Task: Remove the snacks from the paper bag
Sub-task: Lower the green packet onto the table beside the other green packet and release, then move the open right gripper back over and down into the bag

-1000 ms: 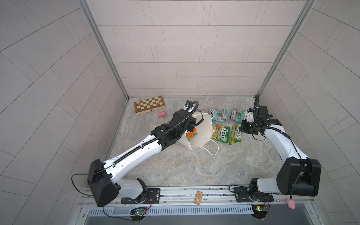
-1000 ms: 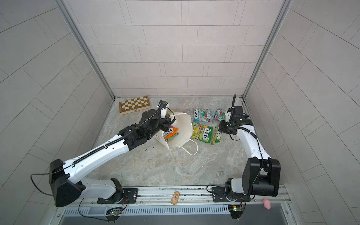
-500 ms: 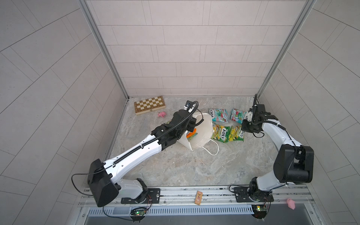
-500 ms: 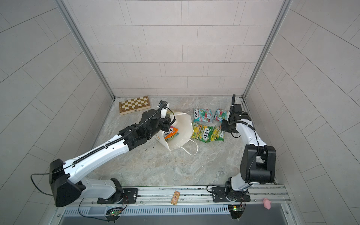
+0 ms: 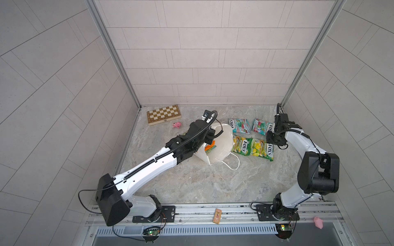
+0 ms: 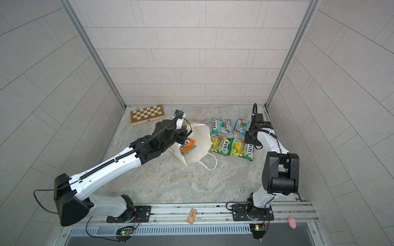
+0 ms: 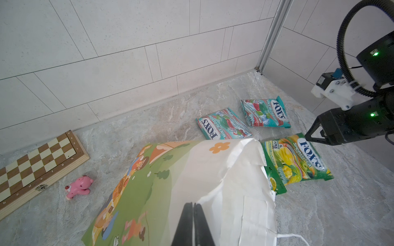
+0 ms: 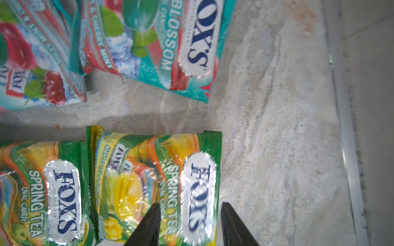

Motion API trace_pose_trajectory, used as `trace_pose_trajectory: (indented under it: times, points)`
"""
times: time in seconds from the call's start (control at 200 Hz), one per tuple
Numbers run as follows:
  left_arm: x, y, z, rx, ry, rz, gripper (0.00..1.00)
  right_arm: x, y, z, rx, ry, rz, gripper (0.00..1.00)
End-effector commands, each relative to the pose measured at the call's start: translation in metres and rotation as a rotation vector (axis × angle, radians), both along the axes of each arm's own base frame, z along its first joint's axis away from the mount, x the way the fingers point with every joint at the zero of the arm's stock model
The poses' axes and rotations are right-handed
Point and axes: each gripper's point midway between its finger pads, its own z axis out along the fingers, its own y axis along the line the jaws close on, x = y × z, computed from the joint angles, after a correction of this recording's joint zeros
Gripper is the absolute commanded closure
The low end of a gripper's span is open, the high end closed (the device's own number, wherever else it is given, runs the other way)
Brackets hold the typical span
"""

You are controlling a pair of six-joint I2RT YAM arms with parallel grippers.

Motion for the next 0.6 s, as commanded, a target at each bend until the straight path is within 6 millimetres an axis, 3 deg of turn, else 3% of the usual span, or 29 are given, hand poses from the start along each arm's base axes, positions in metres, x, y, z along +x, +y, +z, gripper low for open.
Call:
trace_pose_trajectory:
  times: [0.0,0.24,0.435,0.595]
  points:
    - [0.0,-0.003,0.01,-0.007,-0.013,-0.014,1.0,-0.007,-0.014,0.032,-0.073,-0.105,-0.078,0.48]
    - [-0.005,-0.01,0.009,-0.015,-0.007,-0.061,1.0,0.0,0.073,0.056,0.353,-0.34,0.129,0.48]
    - [-0.013,-0.02,0.012,-0.041,-0.017,-0.139,1.0,-0.02,0.15,0.072,0.586,-0.335,0.333,0.5]
    - [-0.013,-0.02,0.015,-0.048,-0.026,-0.145,1.0,-0.041,0.21,0.087,0.664,-0.348,0.506,0.54]
